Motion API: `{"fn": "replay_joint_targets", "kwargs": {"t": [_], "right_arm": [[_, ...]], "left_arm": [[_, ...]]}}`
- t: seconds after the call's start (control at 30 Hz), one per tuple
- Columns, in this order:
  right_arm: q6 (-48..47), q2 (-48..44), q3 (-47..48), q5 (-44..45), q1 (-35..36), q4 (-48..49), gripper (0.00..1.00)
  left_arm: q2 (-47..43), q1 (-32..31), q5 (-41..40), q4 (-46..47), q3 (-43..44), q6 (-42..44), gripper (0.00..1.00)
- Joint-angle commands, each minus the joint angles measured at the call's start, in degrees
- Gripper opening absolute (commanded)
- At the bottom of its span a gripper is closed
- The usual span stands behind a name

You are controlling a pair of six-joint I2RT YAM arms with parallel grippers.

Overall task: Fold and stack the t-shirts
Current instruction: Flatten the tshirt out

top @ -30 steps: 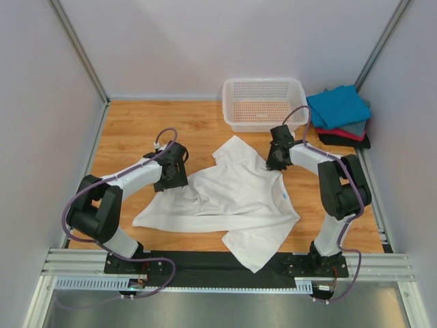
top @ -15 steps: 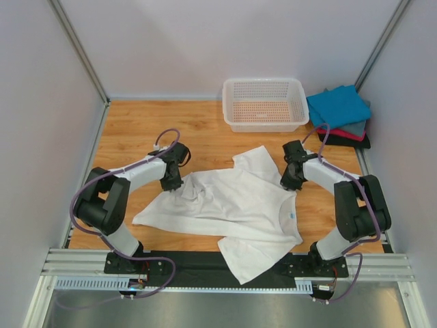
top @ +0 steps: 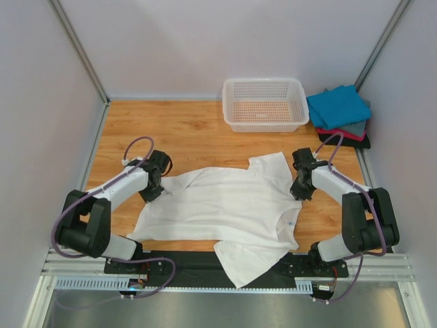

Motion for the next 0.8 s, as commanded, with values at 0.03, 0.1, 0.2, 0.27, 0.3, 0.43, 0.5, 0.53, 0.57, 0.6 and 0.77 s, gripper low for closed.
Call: {"fn": "replay_joint_targets", "kwargs": {"t": [0.03, 0.1, 0.2, 0.27, 0.3, 0.43, 0.5, 0.53, 0.57, 0.6, 0.77], "right_arm": [[2.01, -2.28, -2.47, 1.60, -0.53, -3.05, 0.00], [1.83, -2.72, -2.74, 0.72, -0.53, -3.40, 0.00], [0.87, -3.34, -3.09, -0.07, -0.53, -3.40, 0.00], [0.34, -4.30, -2.83, -0.16, -0.53, -3.93, 0.00], [-0.27, -4.57, -2.39, -0.25, -0.44, -4.28, 0.02], [-1.68, -7.46, 1.30, -0.95, -0.53, -7.00, 0.11], [-2.12, -8.78, 3.84, -1.56, -0.53, -8.23, 0.16], [-2.47, -10.10, 4.72, -1.48, -0.53, -8.85, 0.17], [-2.56, -10.63, 5.51, -1.57, -0.53, -9.03, 0.19], [-2.82, -10.98, 6.91, -1.57, -0.53, -9.12, 0.23], [-3.18, -11.43, 9.12, -0.78, -0.53, -6.50, 0.34]], "left_arm": [[-8.02, 0.42, -3.75, -5.06, -2.31, -6.13, 0.00], [-8.99, 0.42, -3.58, -5.85, -2.40, -6.04, 0.00], [-9.09, 0.42, -2.00, -7.08, -1.35, -4.03, 0.12], [-9.70, 0.42, 0.37, -6.38, -0.21, 0.35, 0.40], [-10.66, 0.42, 1.16, -6.03, 1.27, 2.38, 0.42], [-14.09, -0.02, 2.14, -7.51, 6.64, 7.57, 0.55], [-15.93, -0.29, 2.14, -7.87, 9.18, 8.89, 0.56], [-16.64, -0.38, 3.53, -6.48, 9.46, 9.07, 0.59], [-17.17, -0.38, 4.59, -5.16, 9.38, 9.08, 0.61], [-18.04, -0.38, 5.82, -3.58, 8.59, 8.90, 0.61], [-15.69, -0.46, 12.41, 5.92, 5.25, 2.58, 0.64]]}}
